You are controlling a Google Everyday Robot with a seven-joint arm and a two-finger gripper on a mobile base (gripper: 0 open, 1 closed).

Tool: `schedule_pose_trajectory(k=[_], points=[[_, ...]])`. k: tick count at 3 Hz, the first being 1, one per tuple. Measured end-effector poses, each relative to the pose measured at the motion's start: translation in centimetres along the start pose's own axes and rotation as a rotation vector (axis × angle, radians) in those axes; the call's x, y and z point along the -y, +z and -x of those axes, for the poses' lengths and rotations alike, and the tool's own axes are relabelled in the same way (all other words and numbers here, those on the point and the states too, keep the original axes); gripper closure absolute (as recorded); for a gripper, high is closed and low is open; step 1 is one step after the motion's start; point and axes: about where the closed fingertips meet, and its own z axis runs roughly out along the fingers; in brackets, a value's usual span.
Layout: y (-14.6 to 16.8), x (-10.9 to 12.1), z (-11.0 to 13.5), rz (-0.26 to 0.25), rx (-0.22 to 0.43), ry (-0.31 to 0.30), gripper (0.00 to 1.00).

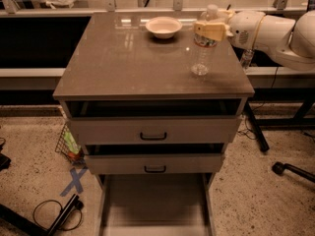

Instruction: Pick water bottle from bottom drawer and place on counter

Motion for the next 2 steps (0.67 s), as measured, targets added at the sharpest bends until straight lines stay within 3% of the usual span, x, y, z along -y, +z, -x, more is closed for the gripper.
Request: schedule_pose_trajectory(k=[1, 2], points=[[0.02, 1.17, -2.95, 0.003, 0.008, 0.05, 1.0], [0.03, 1.32, -2.98, 0.006, 0.006, 0.056, 1.0]])
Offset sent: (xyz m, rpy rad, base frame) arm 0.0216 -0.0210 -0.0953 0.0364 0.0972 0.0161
